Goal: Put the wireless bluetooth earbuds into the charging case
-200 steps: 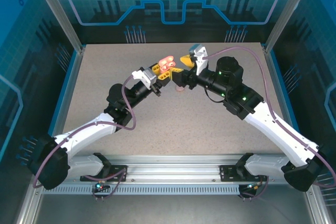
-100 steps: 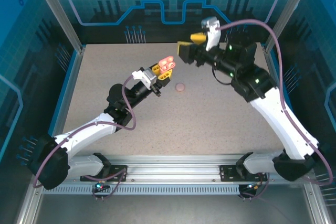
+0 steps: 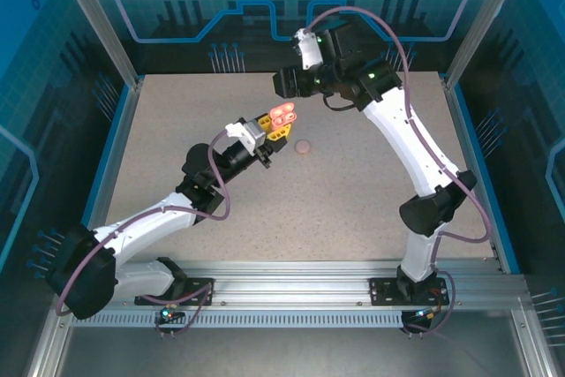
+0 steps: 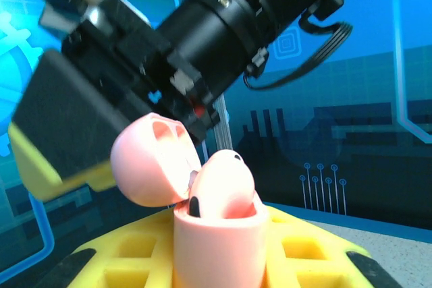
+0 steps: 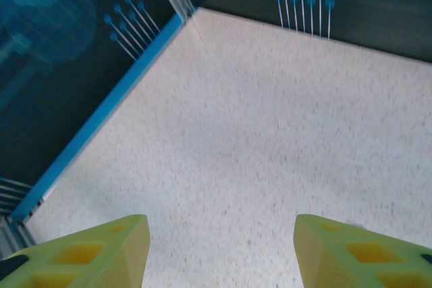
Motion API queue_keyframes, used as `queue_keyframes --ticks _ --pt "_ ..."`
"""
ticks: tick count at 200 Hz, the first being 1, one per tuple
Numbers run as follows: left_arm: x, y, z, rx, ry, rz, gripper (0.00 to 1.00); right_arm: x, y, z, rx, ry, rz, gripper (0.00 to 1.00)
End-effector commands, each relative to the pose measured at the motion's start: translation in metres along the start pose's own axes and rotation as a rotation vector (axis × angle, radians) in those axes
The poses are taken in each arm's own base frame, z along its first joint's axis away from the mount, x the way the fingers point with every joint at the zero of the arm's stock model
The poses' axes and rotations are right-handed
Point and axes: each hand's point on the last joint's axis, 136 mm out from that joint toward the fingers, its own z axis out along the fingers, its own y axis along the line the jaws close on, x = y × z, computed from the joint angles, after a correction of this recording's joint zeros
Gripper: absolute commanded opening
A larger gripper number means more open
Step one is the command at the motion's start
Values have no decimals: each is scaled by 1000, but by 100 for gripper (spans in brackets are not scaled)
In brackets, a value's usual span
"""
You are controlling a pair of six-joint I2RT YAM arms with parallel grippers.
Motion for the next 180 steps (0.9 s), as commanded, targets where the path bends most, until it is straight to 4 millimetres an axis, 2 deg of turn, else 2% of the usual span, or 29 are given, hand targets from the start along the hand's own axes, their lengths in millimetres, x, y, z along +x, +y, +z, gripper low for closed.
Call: queue_keyframes --ticks 1,55,100,125,164,180 --pt "-7 -4 -2 14 -25 -12 0 14 13 -16 -25 44 -9 57" --pt "-1 -1 1 -1 -11 -26 0 42 19 -49 -19 15 -18 55" --pt "5 -2 4 4 -1 -47 0 38 18 -68 -4 -59 -6 56" --pt "6 -3 4 15 4 -53 0 29 16 -64 20 -64 -11 56" --pt "6 -5 2 22 2 -52 0 9 -11 -48 146 -84 7 57" --pt "6 -6 1 26 4 -52 0 0 -13 -43 145 -84 15 57"
